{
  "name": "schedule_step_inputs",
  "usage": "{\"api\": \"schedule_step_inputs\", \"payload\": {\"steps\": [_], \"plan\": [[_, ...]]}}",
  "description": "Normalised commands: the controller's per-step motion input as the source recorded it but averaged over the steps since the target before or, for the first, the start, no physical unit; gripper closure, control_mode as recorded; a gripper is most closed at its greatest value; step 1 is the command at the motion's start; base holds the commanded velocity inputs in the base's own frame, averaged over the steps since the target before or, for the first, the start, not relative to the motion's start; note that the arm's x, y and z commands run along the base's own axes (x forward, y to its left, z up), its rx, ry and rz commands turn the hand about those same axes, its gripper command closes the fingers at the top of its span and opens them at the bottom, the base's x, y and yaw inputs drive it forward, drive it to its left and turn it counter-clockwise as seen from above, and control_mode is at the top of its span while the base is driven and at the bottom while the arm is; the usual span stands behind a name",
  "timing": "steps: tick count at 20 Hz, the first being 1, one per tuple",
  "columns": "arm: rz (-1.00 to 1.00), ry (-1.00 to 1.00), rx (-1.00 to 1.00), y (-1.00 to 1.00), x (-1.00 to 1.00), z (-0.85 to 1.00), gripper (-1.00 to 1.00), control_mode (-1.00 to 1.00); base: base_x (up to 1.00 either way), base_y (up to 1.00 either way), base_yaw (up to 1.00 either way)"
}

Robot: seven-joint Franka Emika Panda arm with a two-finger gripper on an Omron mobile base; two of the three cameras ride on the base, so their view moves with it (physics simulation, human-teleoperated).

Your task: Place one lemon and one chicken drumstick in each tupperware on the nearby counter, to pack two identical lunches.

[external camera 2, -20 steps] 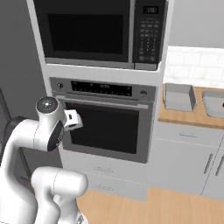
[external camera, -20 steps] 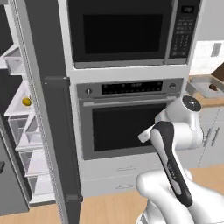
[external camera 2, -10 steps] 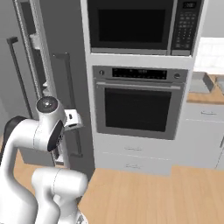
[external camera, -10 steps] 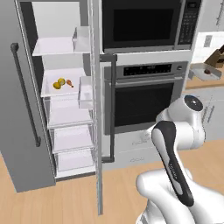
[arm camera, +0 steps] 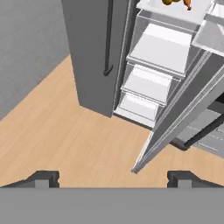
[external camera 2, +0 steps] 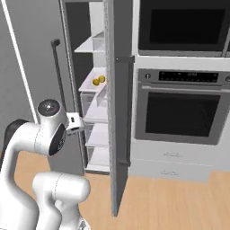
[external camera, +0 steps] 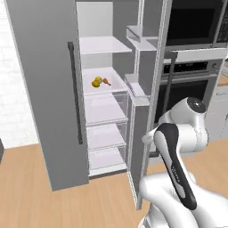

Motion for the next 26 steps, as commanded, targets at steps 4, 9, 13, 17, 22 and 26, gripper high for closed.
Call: {"api": "schedule_step_inputs", "payload": {"steps": [4,9,13,17,22,26], "plan": [[0.00,0.00,0.00,0.00,0.00,0.00,-1.00,1.00,0.37,1.00,-0.14],[0.00,0.00,0.00,0.00,0.00,0.00,-1.00,1.00,0.85,0.31,-0.26],[0.00,0.00,0.00,0.00,0.00,0.00,-1.00,1.00,0.92,0.02,-0.26],[0.00,0.00,0.00,0.00,0.00,0.00,-1.00,1.00,0.78,0.29,-0.27],[0.00,0.00,0.00,0.00,0.00,0.00,-1.00,1.00,0.68,0.12,-0.28],[0.00,0.00,0.00,0.00,0.00,0.00,-1.00,1.00,0.62,0.16,-0.21]]}}
